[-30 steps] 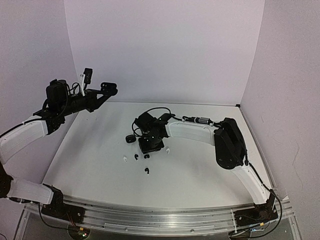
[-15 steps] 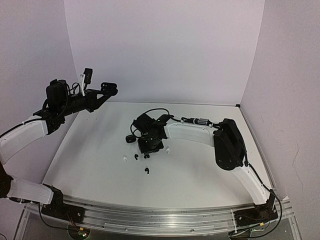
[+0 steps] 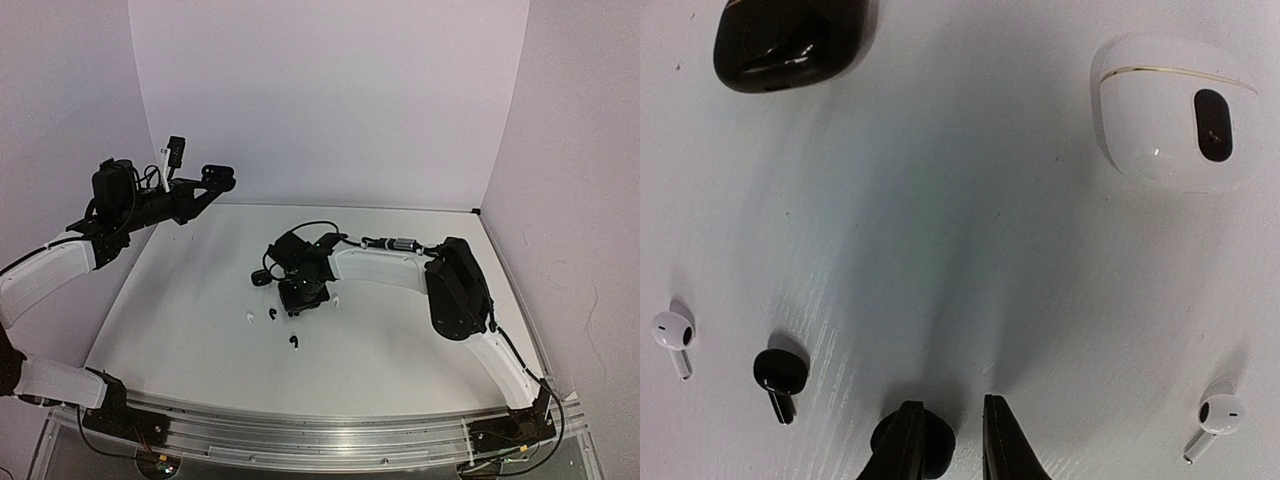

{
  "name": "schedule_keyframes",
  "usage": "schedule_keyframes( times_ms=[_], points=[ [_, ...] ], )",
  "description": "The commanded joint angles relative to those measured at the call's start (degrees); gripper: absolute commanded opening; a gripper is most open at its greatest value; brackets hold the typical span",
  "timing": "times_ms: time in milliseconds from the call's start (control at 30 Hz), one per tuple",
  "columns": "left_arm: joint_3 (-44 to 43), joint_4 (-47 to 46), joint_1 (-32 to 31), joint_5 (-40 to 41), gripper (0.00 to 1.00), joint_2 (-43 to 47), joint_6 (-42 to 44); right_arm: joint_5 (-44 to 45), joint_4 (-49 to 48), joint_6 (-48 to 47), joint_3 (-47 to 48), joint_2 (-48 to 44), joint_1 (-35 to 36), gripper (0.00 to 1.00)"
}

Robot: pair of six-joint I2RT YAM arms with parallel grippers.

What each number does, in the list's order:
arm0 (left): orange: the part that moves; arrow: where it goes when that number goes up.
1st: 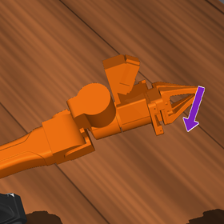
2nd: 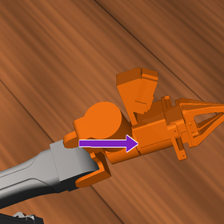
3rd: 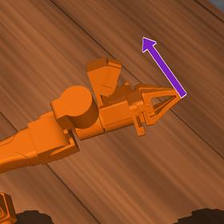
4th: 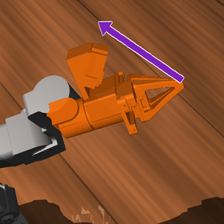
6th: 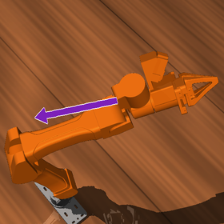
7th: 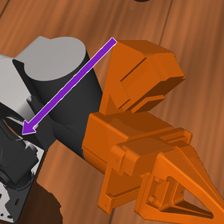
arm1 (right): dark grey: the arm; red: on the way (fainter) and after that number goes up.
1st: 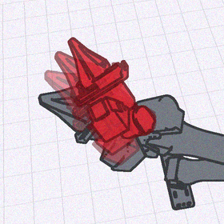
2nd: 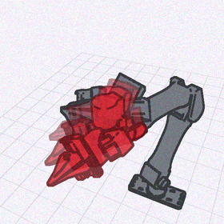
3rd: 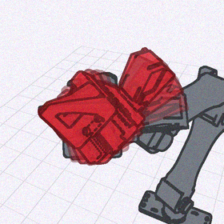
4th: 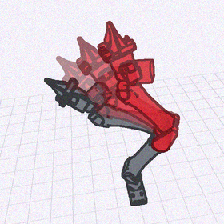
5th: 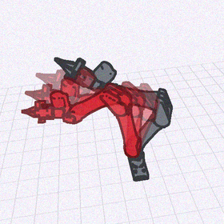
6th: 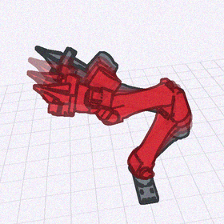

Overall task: Insert the wireless bluetooth earbuds into the charging case
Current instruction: Pick up the left earbud from the center of the board.

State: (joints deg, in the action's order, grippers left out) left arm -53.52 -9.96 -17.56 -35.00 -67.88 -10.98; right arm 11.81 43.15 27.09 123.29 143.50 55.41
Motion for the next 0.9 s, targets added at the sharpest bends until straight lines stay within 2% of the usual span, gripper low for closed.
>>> schedule_keyframes(
  times_ms=[0, 400, 867],
  points=[
    [-0.37, -1.17, 0.34, -1.12, 0.0, 0.83, 0.35, -0.3, 1.03, -0.78, -1.99, -1.37, 1.09, 0.19],
    [-0.69, -0.71, 0.32, -1.39, 0.0, 0.24, 0.78, -0.21, 0.8, -0.98, -7.59, -5.01, 2.74, 0.11],
    [-0.58, -0.67, 0.33, -1.79, 0.0, 0.03, 0.96, -0.27, -0.24, -0.25, -13.46, -7.58, 4.27, 0.12]
  ],
)
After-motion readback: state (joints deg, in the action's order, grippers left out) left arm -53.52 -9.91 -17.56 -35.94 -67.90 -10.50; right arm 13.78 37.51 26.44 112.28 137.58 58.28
